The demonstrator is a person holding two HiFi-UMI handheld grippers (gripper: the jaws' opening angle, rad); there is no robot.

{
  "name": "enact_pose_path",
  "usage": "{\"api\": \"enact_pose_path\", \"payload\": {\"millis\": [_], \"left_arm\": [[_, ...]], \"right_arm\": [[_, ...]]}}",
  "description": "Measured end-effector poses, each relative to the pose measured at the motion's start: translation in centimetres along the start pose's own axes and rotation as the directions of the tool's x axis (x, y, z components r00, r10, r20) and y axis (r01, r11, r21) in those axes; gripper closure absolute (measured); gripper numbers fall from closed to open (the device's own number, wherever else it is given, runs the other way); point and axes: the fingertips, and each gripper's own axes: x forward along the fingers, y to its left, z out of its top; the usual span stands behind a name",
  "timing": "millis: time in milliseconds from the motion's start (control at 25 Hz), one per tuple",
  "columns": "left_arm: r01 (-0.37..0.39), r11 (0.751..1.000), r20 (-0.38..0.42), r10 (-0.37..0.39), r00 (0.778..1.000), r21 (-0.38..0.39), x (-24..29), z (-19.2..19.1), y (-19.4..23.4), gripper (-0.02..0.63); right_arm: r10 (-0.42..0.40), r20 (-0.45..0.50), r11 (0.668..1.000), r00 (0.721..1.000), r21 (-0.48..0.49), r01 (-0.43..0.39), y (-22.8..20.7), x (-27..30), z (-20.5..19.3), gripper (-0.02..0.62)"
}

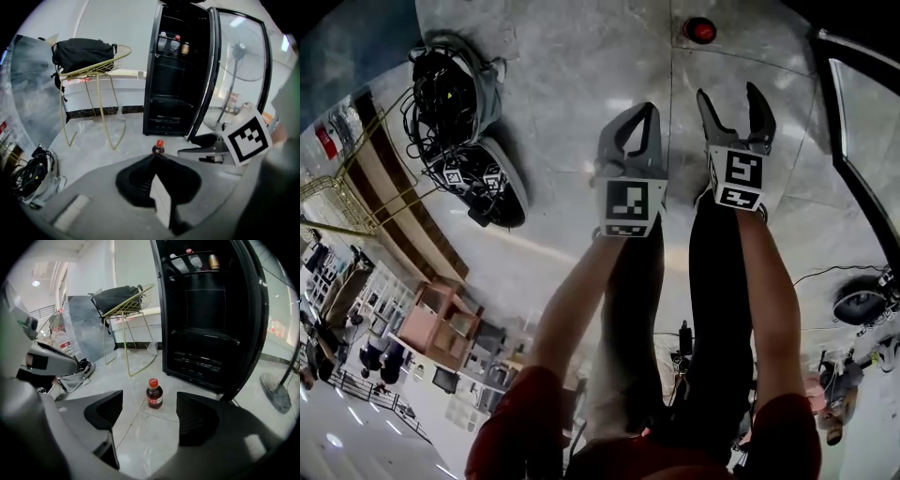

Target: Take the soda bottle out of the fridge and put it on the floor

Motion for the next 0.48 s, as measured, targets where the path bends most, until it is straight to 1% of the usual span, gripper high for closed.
{"api": "enact_pose_path", "payload": {"millis": [200,480], "left_arm": [[0.007,1.0,0.015,-0.007,1.0,0.013,-4.0,4.8,-1.4,0.606],[-0.002,1.0,0.017,0.001,1.0,0.017,-9.3,10.6,-2.4,0.606]], "right_arm": [[-0.027,0.018,0.999,0.999,0.037,0.027,-0.5,-5.0,4.3,0.252],[-0.048,0.015,0.996,0.999,0.082,0.046,-0.3,-11.7,9.2,0.252]]}}
